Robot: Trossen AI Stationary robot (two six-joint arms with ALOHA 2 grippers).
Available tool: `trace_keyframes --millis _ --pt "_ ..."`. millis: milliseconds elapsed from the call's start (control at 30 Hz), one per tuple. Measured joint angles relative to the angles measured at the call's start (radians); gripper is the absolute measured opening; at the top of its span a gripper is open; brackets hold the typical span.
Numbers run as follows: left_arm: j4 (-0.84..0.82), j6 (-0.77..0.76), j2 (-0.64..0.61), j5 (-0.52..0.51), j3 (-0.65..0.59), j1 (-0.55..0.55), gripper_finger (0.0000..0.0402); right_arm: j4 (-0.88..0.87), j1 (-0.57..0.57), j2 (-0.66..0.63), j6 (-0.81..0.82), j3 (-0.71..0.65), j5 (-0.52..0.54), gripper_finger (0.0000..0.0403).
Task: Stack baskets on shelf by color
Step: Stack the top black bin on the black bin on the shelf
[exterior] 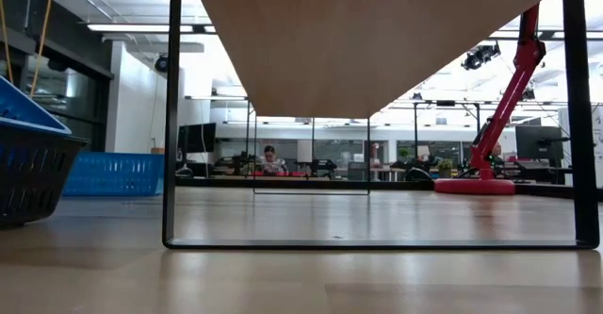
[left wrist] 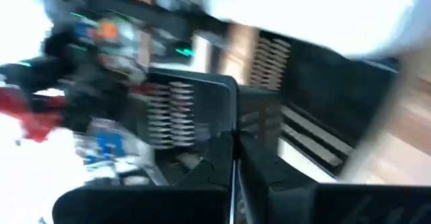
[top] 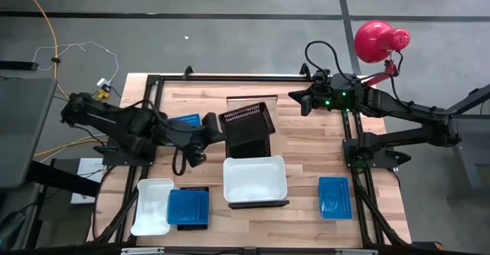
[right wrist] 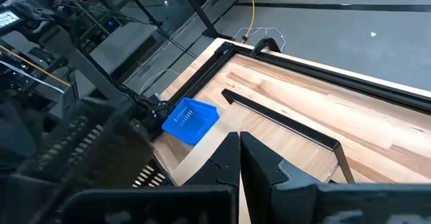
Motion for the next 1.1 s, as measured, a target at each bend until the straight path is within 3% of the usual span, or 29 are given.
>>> trace_keyframes --millis 167,300,633,1100 --pt "0.222 0.107 -0.061 0.084 -0.151 0.016 0.0000 0.003 0.000 0.000 0.000 0.000 0.003 0.0000" --pt "0.266 0.148 -0.070 0.107 -0.216 0.032 0.0000 0.014 0.000 0.000 0.025 0.000 0.003 0.0000" --pt "0.269 0.154 -0.074 0.197 -0.256 0.122 0.0000 0.026 0.000 0.000 0.035 0.000 0.019 0.0000" --pt "0.175 0.086 -0.074 0.249 -0.256 0.117 0.0000 0.018 0.000 0.000 0.033 0.000 0.031 0.0000"
